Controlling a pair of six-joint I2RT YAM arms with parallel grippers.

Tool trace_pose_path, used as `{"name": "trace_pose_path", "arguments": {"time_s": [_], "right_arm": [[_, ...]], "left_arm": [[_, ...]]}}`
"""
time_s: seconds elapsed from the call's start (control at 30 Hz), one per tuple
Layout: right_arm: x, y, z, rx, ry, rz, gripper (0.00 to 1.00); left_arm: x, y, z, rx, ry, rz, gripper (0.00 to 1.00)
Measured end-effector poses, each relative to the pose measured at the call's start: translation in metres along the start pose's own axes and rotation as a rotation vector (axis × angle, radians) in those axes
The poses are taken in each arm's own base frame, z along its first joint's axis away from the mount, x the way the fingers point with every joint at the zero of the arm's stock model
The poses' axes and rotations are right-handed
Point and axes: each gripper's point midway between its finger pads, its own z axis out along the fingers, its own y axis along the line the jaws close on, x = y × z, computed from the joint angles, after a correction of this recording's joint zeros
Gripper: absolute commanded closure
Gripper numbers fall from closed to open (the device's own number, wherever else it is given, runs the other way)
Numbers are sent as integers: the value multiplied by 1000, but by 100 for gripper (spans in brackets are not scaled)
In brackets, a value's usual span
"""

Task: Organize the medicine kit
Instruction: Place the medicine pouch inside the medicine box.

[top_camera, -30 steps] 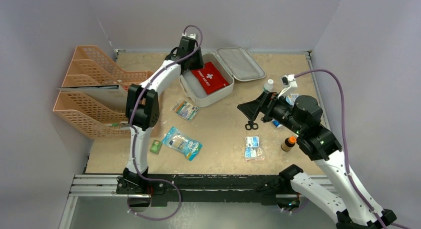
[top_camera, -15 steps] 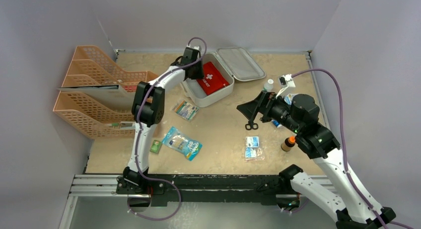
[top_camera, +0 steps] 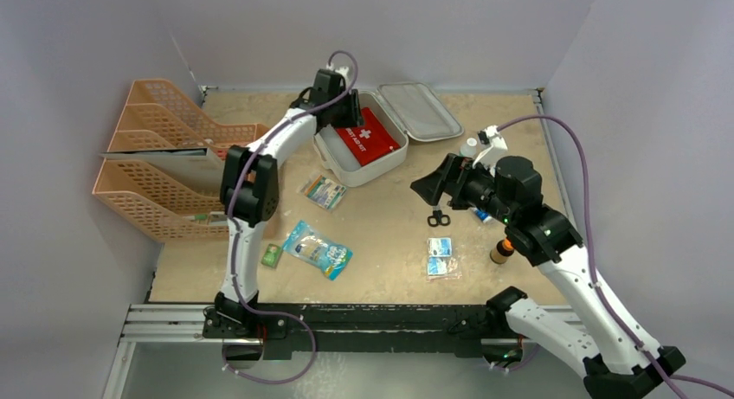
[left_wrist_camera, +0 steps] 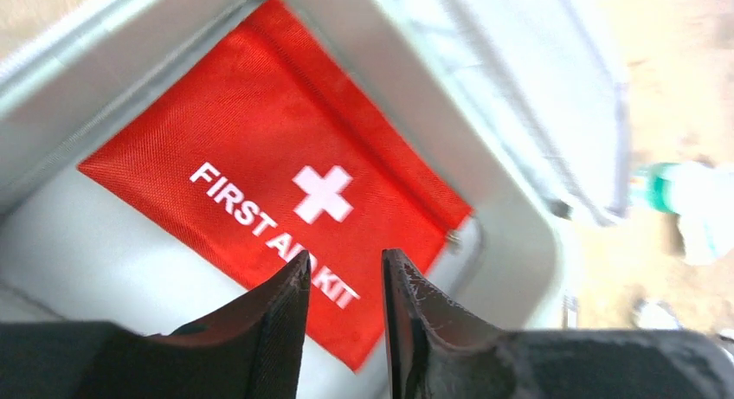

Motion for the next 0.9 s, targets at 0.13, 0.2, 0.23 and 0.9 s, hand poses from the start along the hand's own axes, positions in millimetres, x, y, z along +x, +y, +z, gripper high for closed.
{"name": "trace_pose_path", "arguments": {"time_s": [0.13,0.2,0.23,0.9], "right_arm": [[4,-21,12,108,28,12,1],[6,-31,18,163,49,15,1],[6,-37,21,199,58,12,1],[-68,-174,90,871,30,-403,26]], "left_arm": [[-40,-36,-67,76,-86,63,53],[-59,-55,-115,116,-148,105,46],[-64,-62,-134,132,-172,122,42],[114,-19,-288,105,-8,208,20]]}}
